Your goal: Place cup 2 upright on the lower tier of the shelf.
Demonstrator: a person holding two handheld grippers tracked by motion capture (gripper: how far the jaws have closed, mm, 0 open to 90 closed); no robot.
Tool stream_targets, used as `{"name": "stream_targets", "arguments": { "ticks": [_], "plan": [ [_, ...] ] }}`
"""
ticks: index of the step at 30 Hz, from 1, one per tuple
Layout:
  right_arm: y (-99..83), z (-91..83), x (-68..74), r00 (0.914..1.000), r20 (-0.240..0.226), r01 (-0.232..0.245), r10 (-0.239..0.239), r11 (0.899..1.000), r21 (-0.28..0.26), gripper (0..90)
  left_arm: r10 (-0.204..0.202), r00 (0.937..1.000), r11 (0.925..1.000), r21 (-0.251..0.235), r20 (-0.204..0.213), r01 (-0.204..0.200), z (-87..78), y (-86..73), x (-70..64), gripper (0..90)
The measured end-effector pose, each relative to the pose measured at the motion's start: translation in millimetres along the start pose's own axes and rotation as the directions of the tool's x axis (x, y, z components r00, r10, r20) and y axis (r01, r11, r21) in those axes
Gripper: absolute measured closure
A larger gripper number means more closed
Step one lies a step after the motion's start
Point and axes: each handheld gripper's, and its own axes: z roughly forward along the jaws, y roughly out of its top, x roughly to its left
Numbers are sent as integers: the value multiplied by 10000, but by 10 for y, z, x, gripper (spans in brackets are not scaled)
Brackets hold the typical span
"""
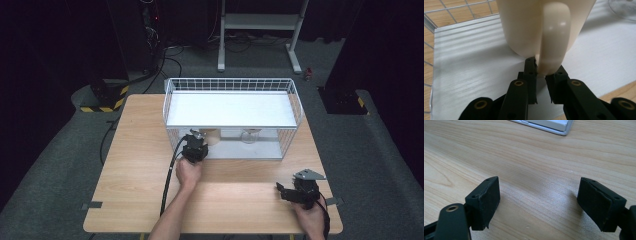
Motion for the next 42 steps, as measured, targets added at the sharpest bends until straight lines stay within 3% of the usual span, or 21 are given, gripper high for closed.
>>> {"name": "stream_targets", "arguments": {
  "ticks": [10, 17, 22, 23, 27, 31, 42],
  "plan": [
    [0, 0, 0, 10000, 1, 1, -1, 10000, -1, 185, -218, 9997, 9997, -122, 108, 219, 36, 12, 24, 781],
    [0, 0, 0, 10000, 2, 1, -1, 10000, -2, 185, -42, 9993, 9998, -197, 381, 50, -30, -10, 18, 572],
    [0, 0, 0, 10000, 0, 1, -1, 10000, 0, 185, -127, 9986, 9979, -622, 510, 159, -146, -39, 1, 473],
    [0, 0, 0, 10000, 0, 0, 0, 10000, 1, 185, 7, 9989, 9978, -662, 470, 24, -167, -46, 5, 462],
    [1, 1, 1, 10000, 7, -8, 8, 10000, 0, 185, -115, 9974, 9958, -894, 717, 179, -235, -80, -1, 422],
    [1, 1, 1, 10000, 6, -12, 12, 10000, 1, 185, 238, 9981, 9953, -954, 572, -183, -320, -97, 17, 391],
    [1, 1, 1, 10000, 9, -17, 17, 10000, 1, 185, 264, 9964, 9922, -1239, 809, -162, -469, -158, 51, 345]
  ]
}}
